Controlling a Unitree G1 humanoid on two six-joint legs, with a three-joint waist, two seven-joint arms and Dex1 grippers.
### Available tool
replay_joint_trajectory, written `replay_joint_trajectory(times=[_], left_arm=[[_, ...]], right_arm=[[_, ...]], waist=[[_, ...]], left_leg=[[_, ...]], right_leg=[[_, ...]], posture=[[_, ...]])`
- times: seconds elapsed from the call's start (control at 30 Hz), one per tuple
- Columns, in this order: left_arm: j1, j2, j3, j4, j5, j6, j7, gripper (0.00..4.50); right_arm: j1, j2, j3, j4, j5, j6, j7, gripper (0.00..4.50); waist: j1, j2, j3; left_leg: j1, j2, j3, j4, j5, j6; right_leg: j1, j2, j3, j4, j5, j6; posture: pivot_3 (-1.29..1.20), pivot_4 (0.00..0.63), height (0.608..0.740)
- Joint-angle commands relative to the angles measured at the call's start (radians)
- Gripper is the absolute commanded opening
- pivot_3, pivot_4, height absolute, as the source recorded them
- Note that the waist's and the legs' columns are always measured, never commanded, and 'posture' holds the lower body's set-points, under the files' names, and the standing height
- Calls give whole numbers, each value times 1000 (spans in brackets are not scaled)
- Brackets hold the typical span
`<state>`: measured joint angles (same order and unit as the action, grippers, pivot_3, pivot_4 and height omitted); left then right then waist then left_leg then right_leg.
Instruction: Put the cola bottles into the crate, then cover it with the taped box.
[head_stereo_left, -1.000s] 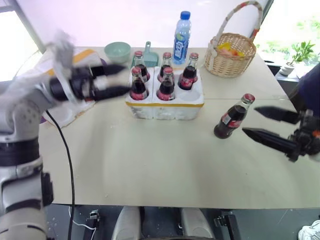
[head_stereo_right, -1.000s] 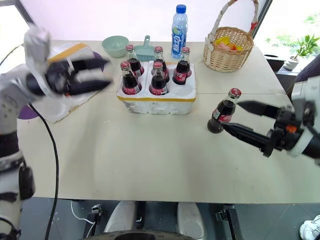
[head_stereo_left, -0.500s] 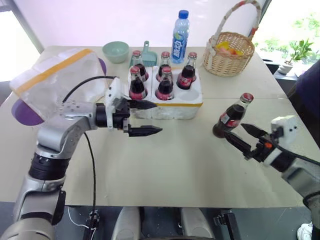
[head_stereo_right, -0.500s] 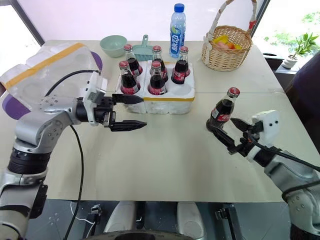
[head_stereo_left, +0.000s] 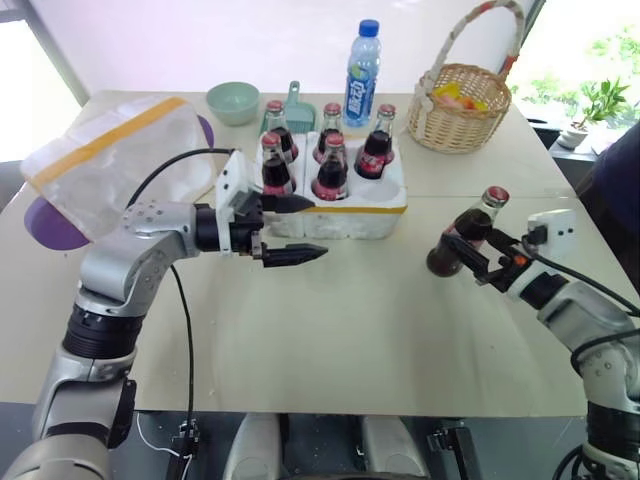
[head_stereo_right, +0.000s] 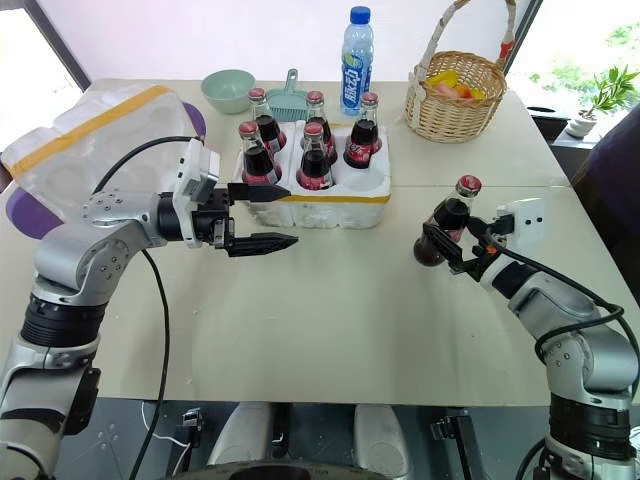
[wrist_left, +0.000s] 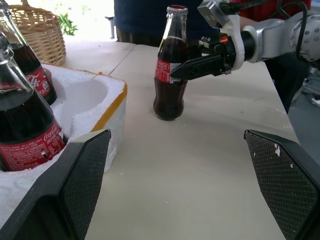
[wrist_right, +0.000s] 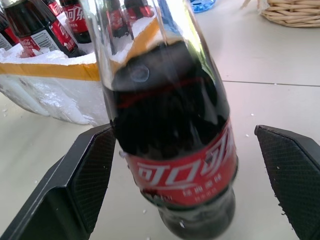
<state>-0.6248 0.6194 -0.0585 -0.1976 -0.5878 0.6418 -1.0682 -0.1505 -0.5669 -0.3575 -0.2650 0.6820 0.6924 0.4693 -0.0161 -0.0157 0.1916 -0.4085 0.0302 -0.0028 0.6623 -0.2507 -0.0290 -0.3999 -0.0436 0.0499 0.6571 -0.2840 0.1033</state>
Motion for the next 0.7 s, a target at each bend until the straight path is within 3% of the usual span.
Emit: replay_joint_trajectory(times=[0.03, 0.13, 0.2, 0.37, 0.53, 0.7], left_arm=[[-24, -6, 2, -4, 9, -20, 3, 4465], [-35, -11, 7, 7, 13, -23, 7, 4500], [-37, -12, 12, 12, 16, -25, 12, 4500], [-20, -4, 24, 7, 14, -28, 18, 4500], [-15, -4, 46, 7, 4, -20, 40, 4500], [-6, 4, 65, 9, 6, -24, 54, 4500]], right_arm=[[-49, 11, 26, 28, -18, -25, 8, 4500], [-63, 18, 27, 23, -8, -22, 0, 3654], [-67, 16, 17, -3, 4, -15, -2, 2842], [-111, -1, -25, -87, 74, 12, -7, 2824], [-293, -31, -21, -102, 150, 65, -42, 2824], [-503, -27, 60, -9, 127, 71, -24, 2824]], waist=[[-1, 0, 0], [0, 0, 0], [1, 0, 0], [-3, 1, 1], [-5, 2, 1], [-2, 2, 1]], left_leg=[[0, 0, 0, 0, 0, 0], [0, 0, 0, 0, 0, 0], [0, 0, 0, 0, 0, 0], [-1, 0, 0, -1, 0, 0], [-2, 0, 1, -1, 0, 0], [-3, 0, 1, -1, 0, 0]], right_leg=[[0, 0, 0, 0, 0, 0], [0, 0, 0, 0, 0, 0], [0, 0, 0, 0, 0, 0], [-2, 0, 0, 0, 0, 0], [-5, 0, 3, 2, 0, 0], [-6, 0, 1, 3, 0, 0]], posture=[[0, 150, 740], [0, 150, 740], [0, 150, 740], [0, 150, 740], [0, 150, 740], [0, 150, 740]])
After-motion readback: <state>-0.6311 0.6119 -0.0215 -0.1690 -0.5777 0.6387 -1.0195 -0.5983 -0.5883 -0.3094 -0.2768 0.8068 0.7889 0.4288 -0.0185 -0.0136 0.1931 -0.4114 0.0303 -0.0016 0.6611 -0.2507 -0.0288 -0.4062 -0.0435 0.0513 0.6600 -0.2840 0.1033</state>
